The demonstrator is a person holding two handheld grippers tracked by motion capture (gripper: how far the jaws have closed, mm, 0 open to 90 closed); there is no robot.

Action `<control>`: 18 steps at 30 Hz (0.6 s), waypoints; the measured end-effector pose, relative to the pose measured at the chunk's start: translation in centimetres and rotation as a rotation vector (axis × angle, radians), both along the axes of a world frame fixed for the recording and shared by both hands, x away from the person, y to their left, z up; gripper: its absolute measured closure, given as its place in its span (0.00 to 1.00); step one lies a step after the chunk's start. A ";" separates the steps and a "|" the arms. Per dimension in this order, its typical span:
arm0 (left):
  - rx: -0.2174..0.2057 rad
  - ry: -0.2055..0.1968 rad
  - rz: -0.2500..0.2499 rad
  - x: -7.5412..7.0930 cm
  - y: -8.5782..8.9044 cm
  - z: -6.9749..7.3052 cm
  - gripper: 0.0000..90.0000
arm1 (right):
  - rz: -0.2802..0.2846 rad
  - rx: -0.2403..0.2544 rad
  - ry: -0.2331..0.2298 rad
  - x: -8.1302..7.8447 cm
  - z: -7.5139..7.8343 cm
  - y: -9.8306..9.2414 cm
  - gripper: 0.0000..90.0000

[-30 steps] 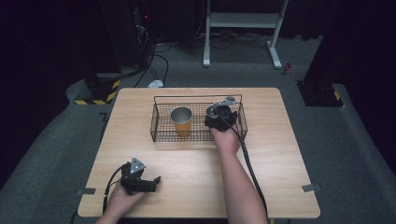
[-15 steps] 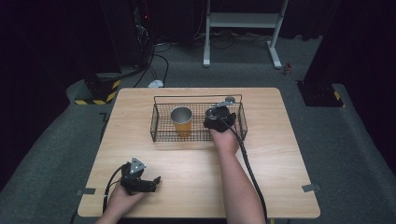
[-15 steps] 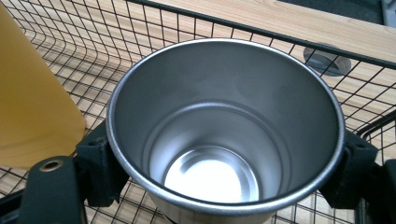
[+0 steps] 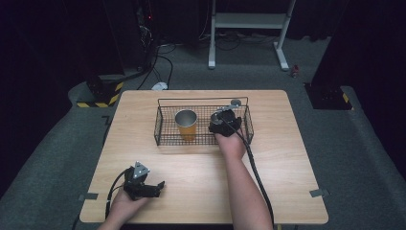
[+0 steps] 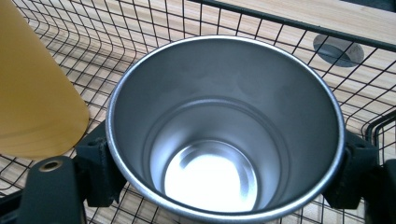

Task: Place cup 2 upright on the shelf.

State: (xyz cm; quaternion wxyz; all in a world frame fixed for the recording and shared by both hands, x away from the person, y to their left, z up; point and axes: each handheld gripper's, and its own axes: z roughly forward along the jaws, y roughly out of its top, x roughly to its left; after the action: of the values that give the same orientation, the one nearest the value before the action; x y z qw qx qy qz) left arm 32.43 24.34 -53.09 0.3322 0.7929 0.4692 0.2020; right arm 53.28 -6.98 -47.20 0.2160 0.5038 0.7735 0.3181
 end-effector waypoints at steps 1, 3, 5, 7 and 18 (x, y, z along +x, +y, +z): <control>-0.003 0.001 0.002 0.0 0.0 0.0 0.01 | 0.000 0.000 0.000 0.0 0.0 0.0 0.20; -0.002 0.001 0.001 0.0 0.0 0.0 0.01 | 0.002 0.001 0.008 0.0 0.0 0.0 0.20; -0.002 0.001 0.001 0.0 0.0 0.0 0.01 | 0.002 0.001 0.015 0.0 0.0 0.0 0.20; -0.002 0.001 0.001 0.0 0.0 0.0 0.01 | 0.003 -0.001 0.021 0.0 0.0 0.0 0.20; 0.001 0.006 -0.002 -0.1 0.0 0.0 0.01 | 0.015 -0.026 0.037 -0.2 0.0 -0.1 0.20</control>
State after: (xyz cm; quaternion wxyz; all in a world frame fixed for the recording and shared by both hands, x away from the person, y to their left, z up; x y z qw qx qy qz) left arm 32.38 24.36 -53.06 0.3305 0.7942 0.4692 0.1997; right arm 53.10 -7.05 -47.16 0.2057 0.5012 0.7851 0.3003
